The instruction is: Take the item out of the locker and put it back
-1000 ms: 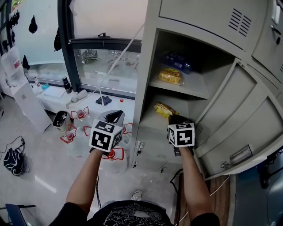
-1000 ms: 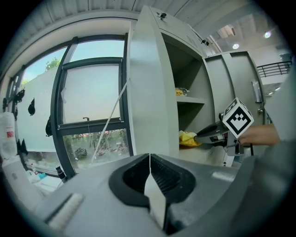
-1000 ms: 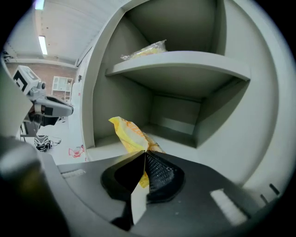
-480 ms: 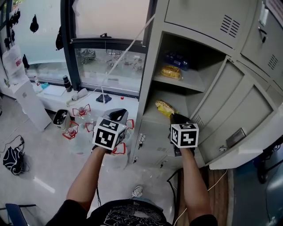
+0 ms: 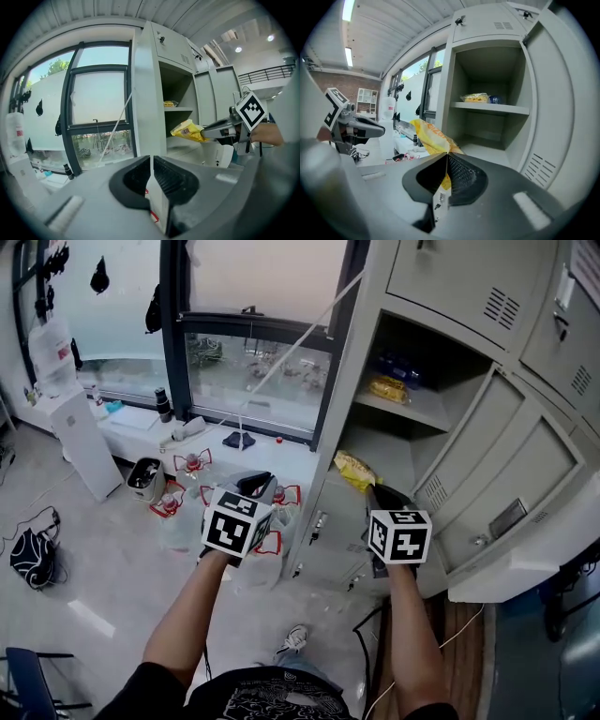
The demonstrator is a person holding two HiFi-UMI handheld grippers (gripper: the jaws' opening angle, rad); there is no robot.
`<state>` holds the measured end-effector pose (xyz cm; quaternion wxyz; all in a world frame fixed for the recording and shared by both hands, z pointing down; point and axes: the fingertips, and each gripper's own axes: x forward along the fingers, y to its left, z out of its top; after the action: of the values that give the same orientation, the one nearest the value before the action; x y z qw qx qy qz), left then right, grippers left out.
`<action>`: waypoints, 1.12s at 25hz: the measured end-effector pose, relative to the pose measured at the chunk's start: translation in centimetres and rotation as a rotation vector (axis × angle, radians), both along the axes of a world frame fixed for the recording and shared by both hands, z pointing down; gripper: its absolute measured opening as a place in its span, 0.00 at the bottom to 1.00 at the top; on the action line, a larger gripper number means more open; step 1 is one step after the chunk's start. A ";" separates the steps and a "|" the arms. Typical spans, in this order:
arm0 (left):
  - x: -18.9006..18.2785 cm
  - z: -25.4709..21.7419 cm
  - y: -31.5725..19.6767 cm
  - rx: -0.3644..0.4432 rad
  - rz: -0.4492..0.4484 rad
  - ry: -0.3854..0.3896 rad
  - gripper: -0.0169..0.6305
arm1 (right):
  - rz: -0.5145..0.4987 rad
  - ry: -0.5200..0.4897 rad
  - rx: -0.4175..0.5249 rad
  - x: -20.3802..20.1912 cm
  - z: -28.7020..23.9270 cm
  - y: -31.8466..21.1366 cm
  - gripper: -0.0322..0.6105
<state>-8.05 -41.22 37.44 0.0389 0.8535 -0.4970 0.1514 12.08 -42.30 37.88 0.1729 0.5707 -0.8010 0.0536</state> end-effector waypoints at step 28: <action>-23.5 0.6 12.1 0.029 -0.420 0.028 0.03 | -0.378 -0.079 0.024 -23.8 0.1 5.9 0.09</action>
<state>-31.51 -29.15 38.01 0.0641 0.7337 -0.6655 0.1210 -11.73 -36.44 37.93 0.1415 0.4094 -0.9007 0.0330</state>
